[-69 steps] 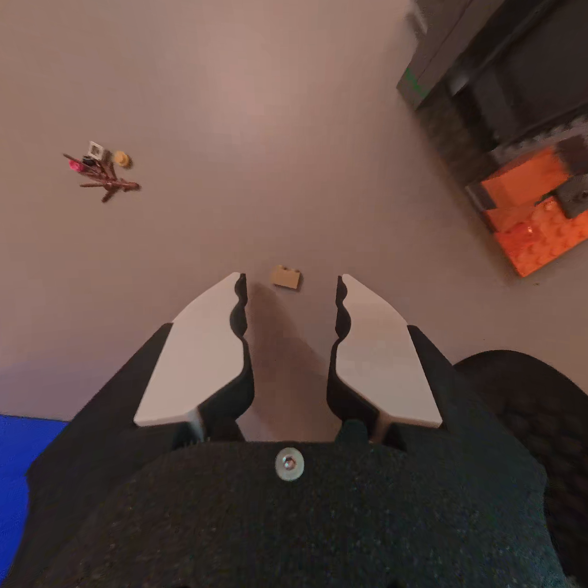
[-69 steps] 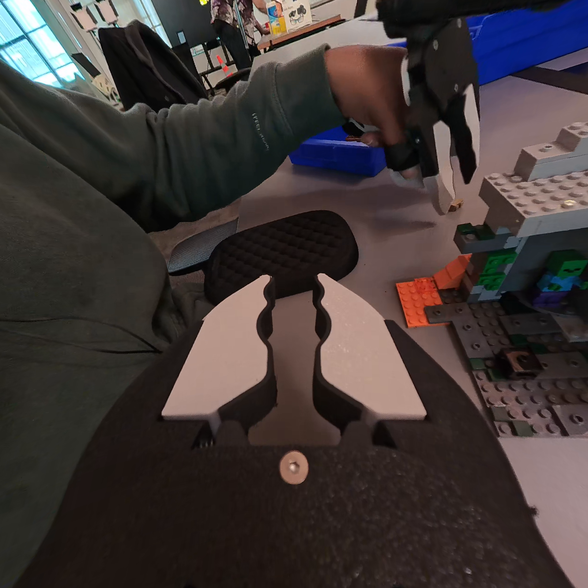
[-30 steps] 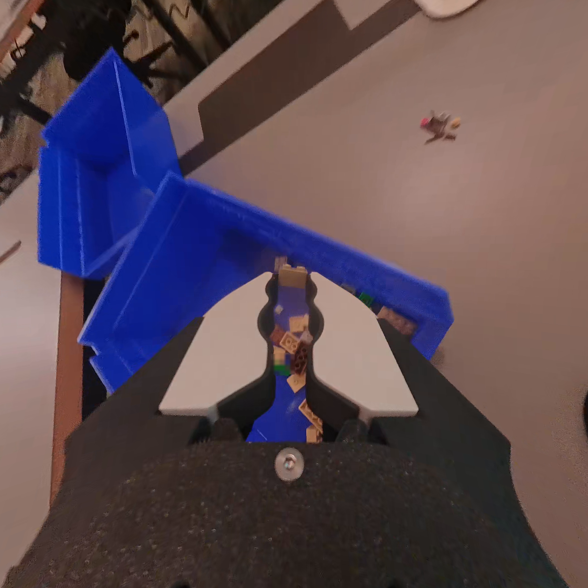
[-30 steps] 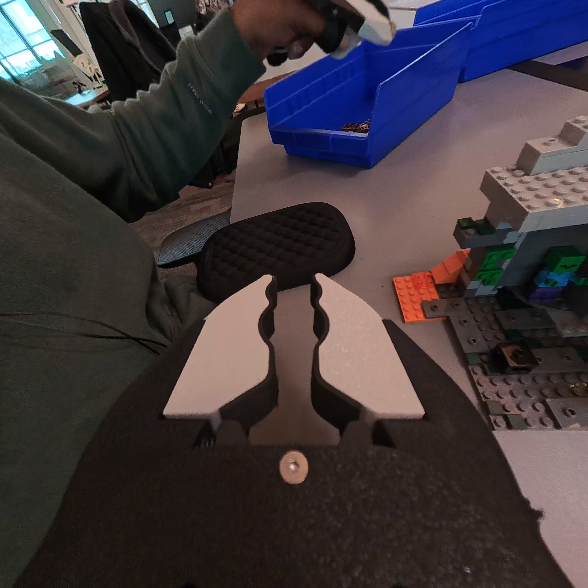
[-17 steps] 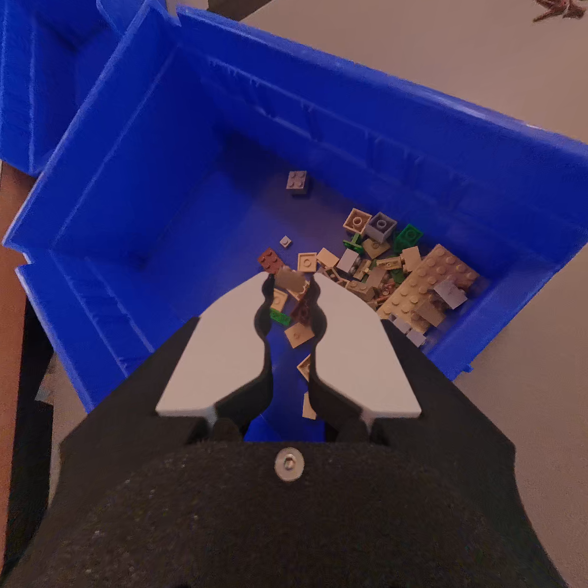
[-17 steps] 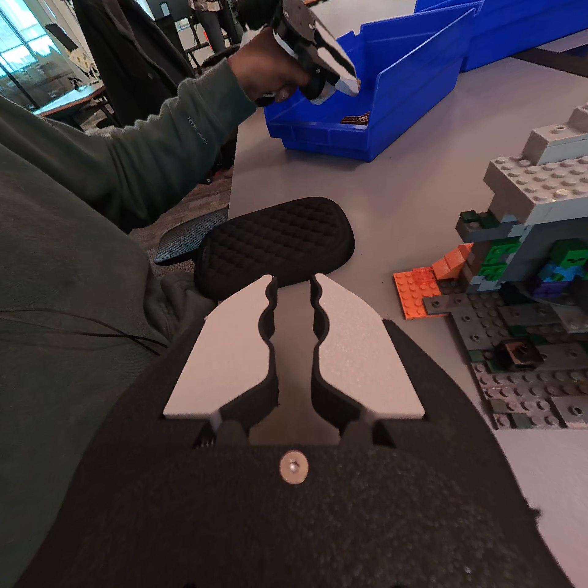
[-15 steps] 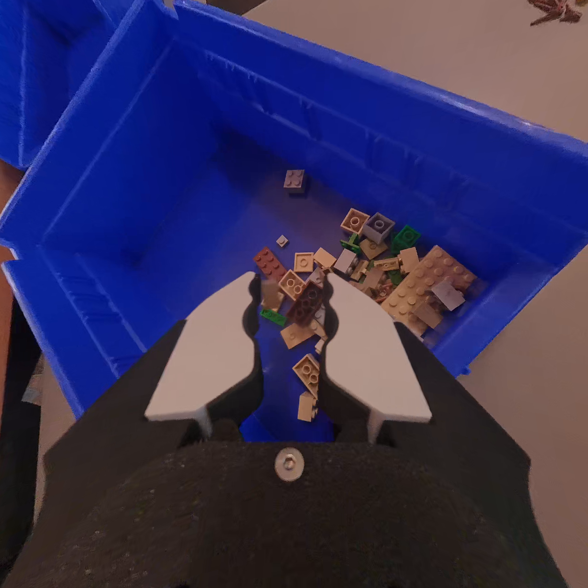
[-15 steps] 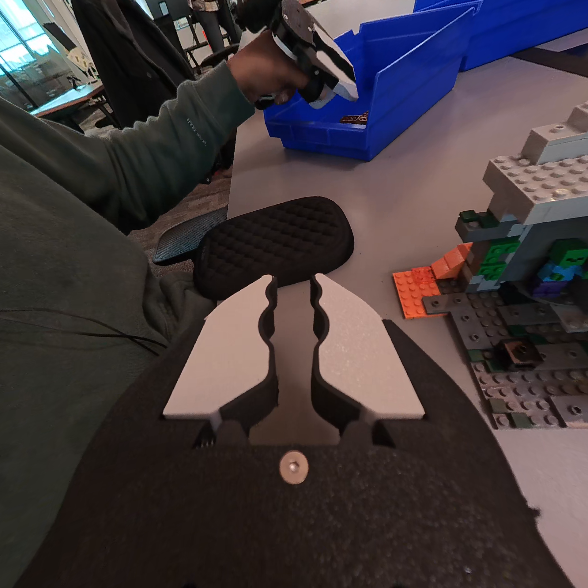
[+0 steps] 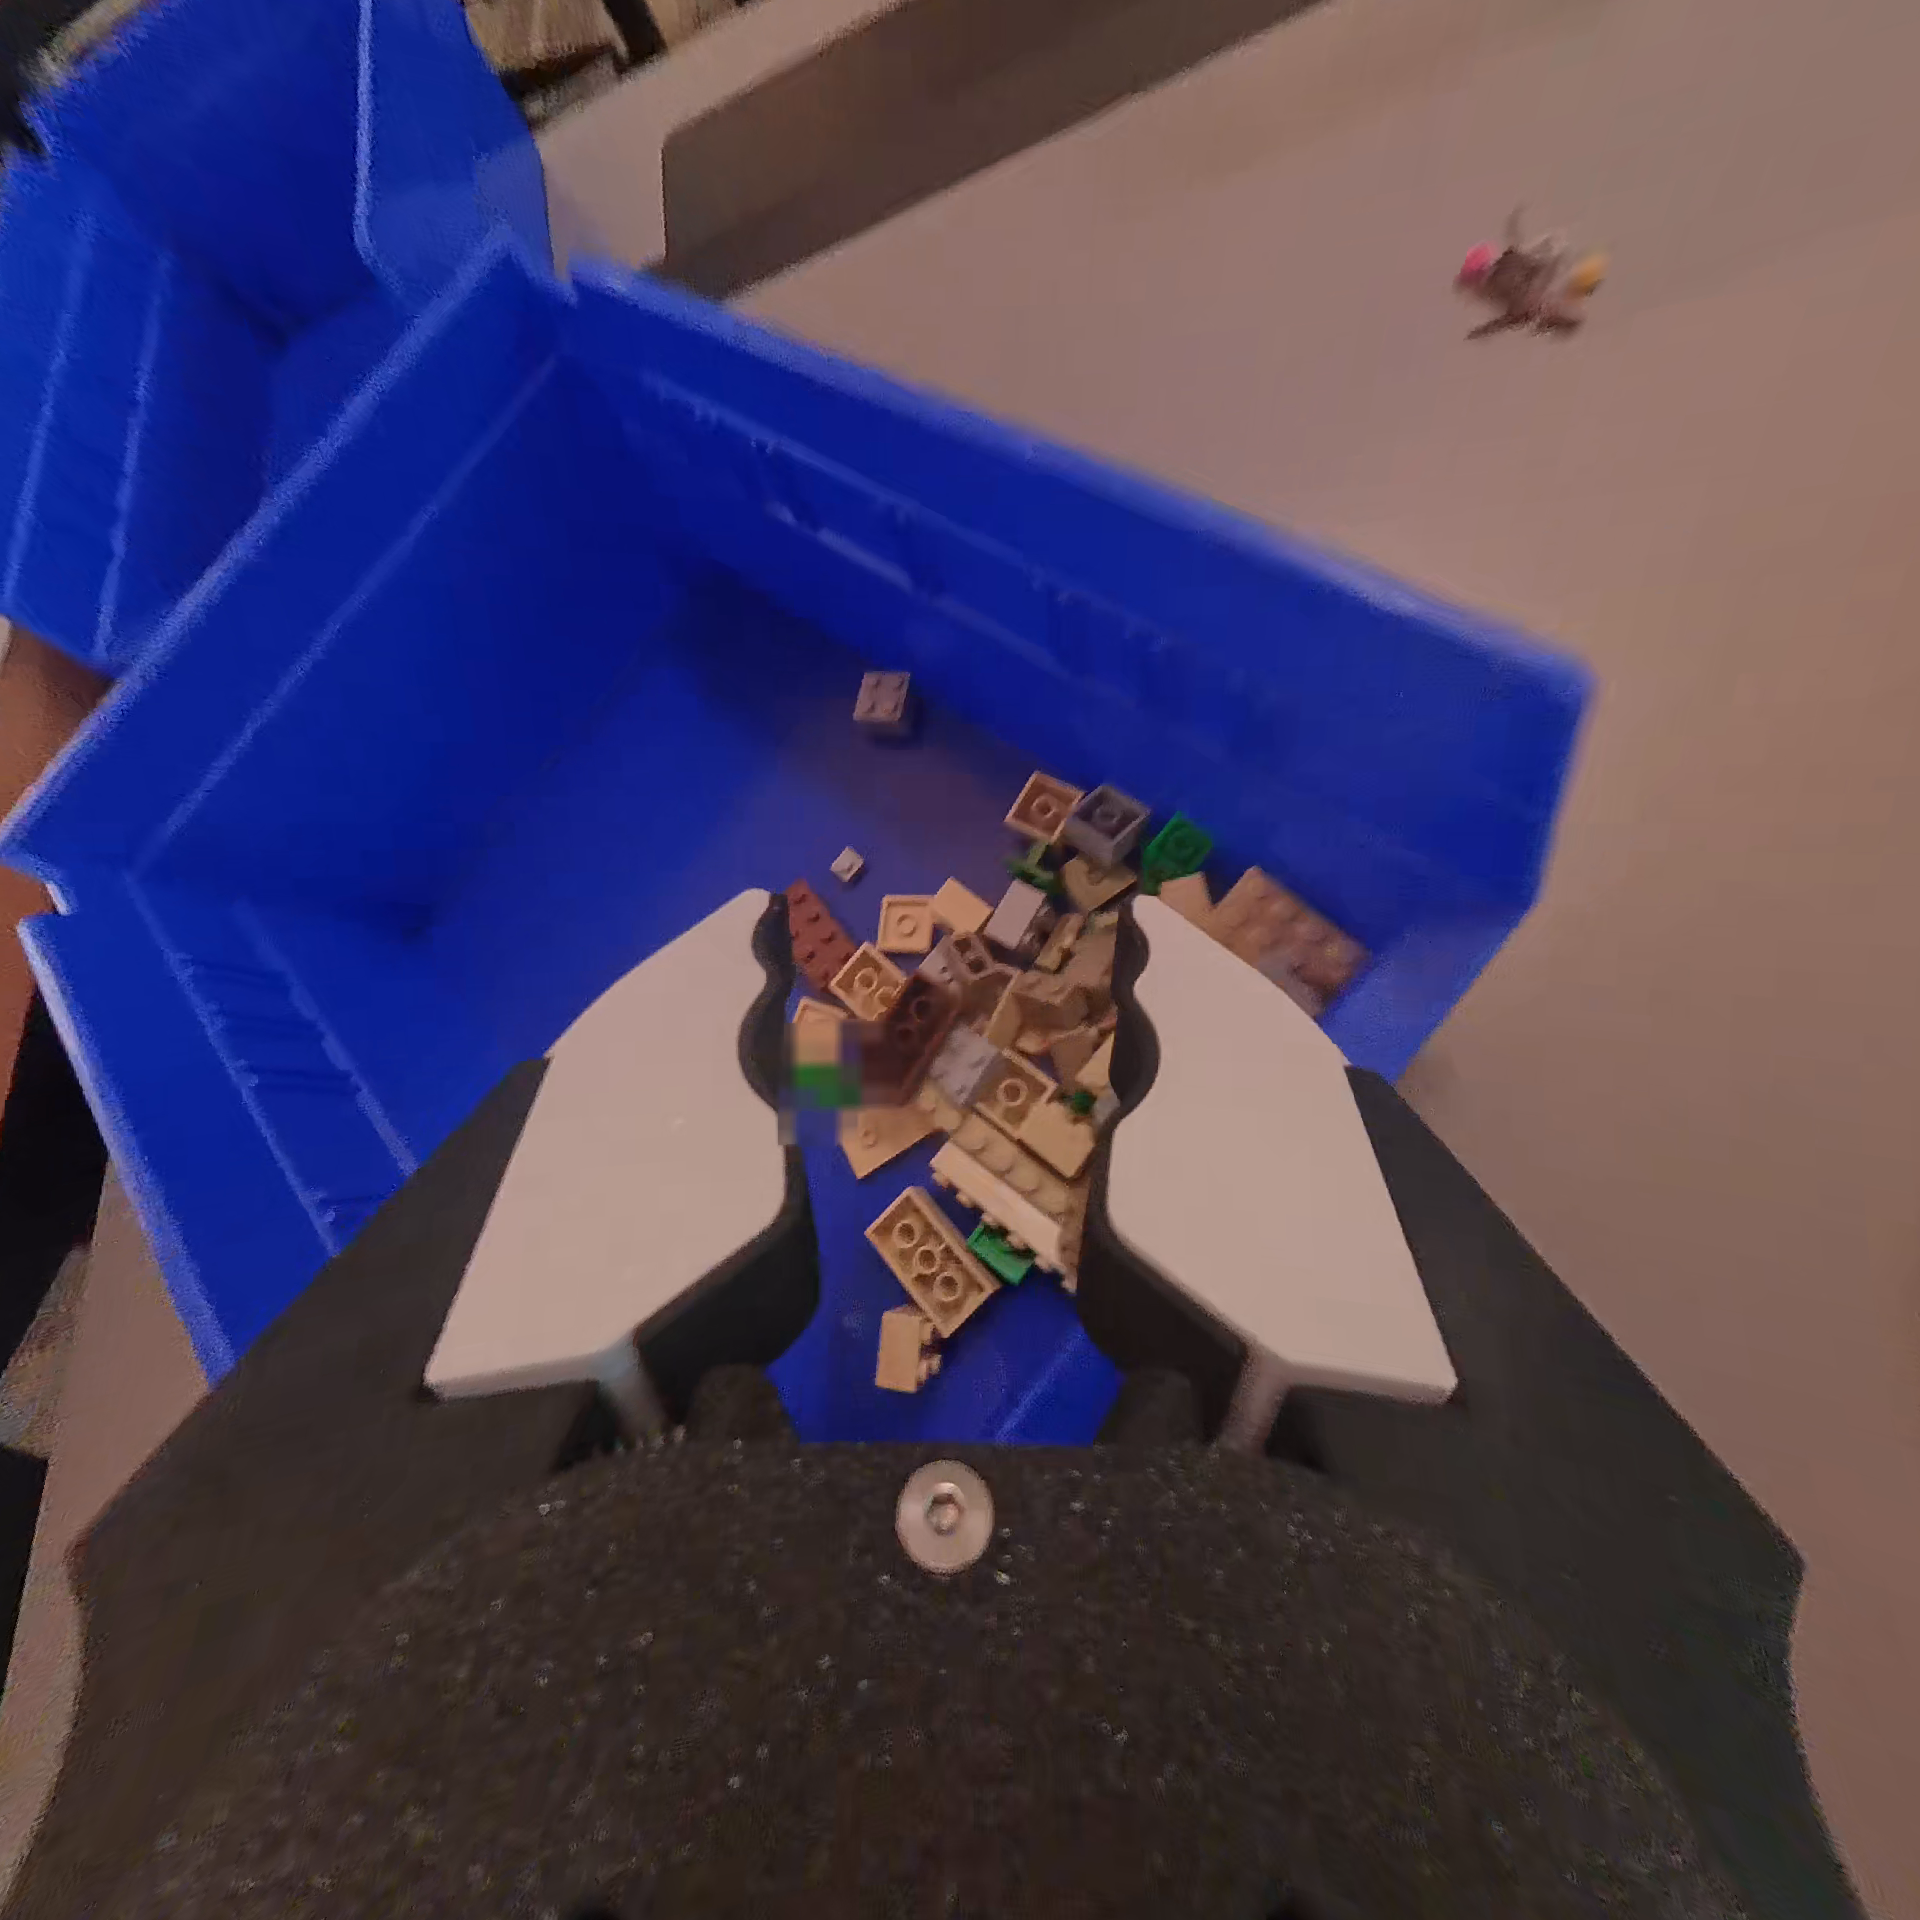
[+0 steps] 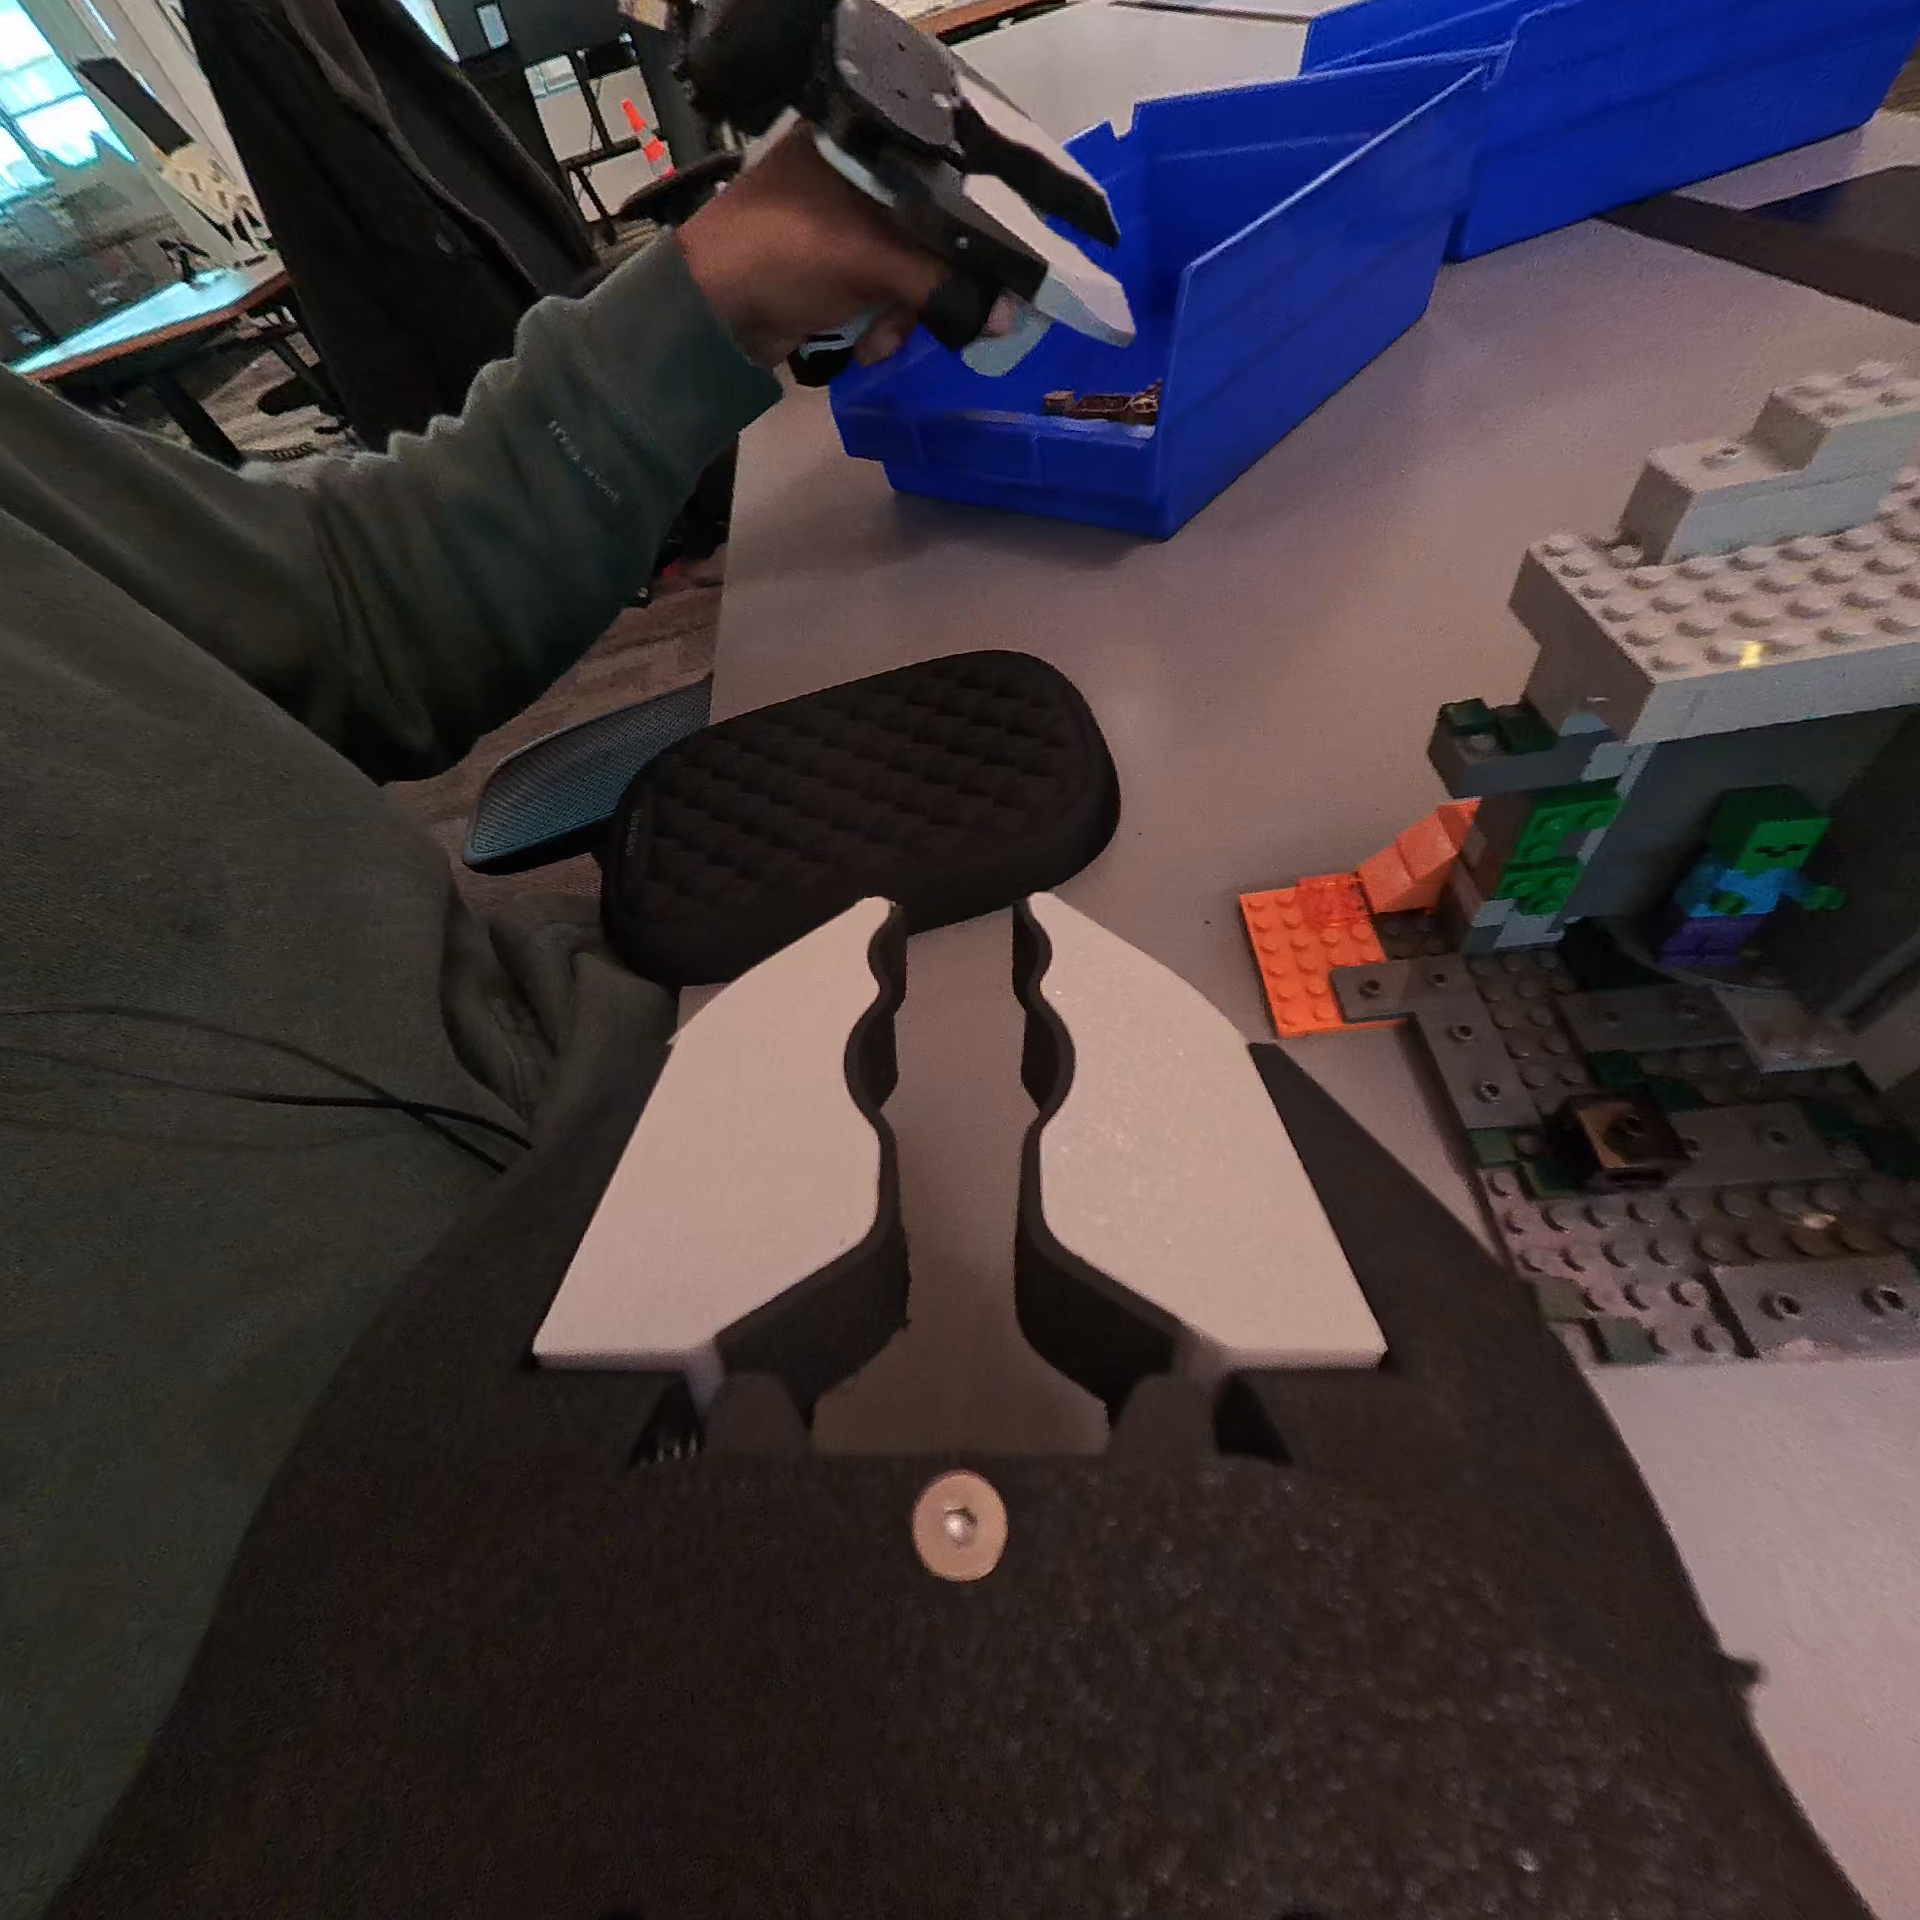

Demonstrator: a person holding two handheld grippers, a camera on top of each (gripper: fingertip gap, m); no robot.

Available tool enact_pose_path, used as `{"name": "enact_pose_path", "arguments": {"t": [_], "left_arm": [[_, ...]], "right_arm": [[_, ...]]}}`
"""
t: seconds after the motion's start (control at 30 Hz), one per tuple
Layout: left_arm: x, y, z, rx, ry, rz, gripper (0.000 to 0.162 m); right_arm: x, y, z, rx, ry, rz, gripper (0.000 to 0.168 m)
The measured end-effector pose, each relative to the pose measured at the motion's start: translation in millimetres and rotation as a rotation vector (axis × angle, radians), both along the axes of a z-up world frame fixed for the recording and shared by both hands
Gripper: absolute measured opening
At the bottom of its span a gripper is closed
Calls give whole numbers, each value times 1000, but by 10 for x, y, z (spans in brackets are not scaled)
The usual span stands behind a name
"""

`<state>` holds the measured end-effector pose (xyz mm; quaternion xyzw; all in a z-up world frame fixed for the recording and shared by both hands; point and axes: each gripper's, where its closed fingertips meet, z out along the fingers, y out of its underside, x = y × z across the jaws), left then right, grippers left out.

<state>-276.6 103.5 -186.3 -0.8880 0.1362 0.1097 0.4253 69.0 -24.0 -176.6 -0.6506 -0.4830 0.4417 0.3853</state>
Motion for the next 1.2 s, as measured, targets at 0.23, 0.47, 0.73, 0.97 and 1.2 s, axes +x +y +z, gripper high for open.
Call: {"name": "enact_pose_path", "arguments": {"t": [0.23, 0.47, 0.73, 0.97, 1.2], "left_arm": [[844, -118, 383, 173, -77, -197, 52], [1981, -275, 431, 209, -227, -507, 47], [2740, -389, 214, 160, -327, -683, 46], [2941, -490, 80, 123, -330, -745, 44], [2965, -414, 149, 135, -357, -777, 42]], "right_arm": [[225, 331, 135, 116, -26, -143, 21], [423, 717, 333, 233, -89, -235, 22], [313, 1422, 484, 324, -316, -160, 30], [137, 1820, 206, 181, -471, -29, 33], [127, 1834, 179, 108, -451, 9, 16]]}}
